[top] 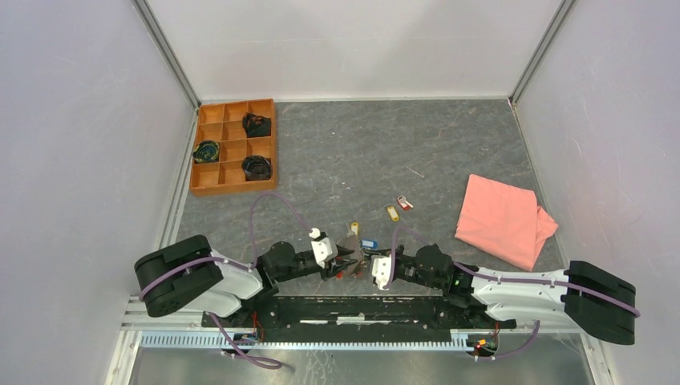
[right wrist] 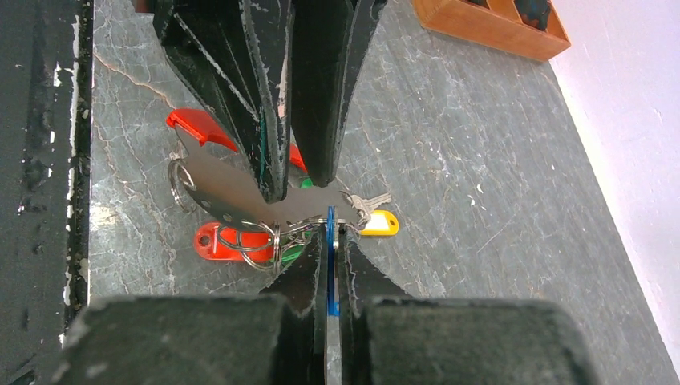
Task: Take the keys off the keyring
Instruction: Remove the key from the keyring.
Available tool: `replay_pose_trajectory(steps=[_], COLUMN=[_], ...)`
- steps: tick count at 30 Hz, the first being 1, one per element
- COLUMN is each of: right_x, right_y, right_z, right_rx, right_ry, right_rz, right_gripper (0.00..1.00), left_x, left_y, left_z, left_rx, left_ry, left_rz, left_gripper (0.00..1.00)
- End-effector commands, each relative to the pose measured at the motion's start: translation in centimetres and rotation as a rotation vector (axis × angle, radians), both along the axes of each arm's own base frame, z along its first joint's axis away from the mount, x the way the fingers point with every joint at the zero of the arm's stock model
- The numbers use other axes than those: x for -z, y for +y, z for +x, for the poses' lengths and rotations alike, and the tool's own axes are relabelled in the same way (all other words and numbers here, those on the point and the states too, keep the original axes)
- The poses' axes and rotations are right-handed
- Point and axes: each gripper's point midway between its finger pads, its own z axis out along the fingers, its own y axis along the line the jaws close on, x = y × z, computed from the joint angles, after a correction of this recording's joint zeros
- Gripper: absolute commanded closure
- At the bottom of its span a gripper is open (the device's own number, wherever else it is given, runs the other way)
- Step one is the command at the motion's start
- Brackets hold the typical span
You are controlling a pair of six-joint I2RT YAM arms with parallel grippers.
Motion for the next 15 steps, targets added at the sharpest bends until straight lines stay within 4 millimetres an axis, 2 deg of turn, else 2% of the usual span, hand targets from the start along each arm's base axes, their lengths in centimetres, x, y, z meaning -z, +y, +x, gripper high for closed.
replay_pose_trajectory(steps=[1,15], right_x=[-1.7,-1.7], right_y=[0.3,0.3], right_z=[0.3,0.3], right_rx=[0.005,0.001], right_ry=[-0.044,-0.047], right_rz=[0.044,0.032], right_gripper=[1.0,1.0], left_x=[-3.0,-2.3], left_y=[-1.4,-2.5], left_z=[-0.1,0.6], left_rx=[0.075,0.092], left_ry=[-0.179,-0.239], left_rz=[-0.062,-0.017], left_gripper=[0.62,0.64])
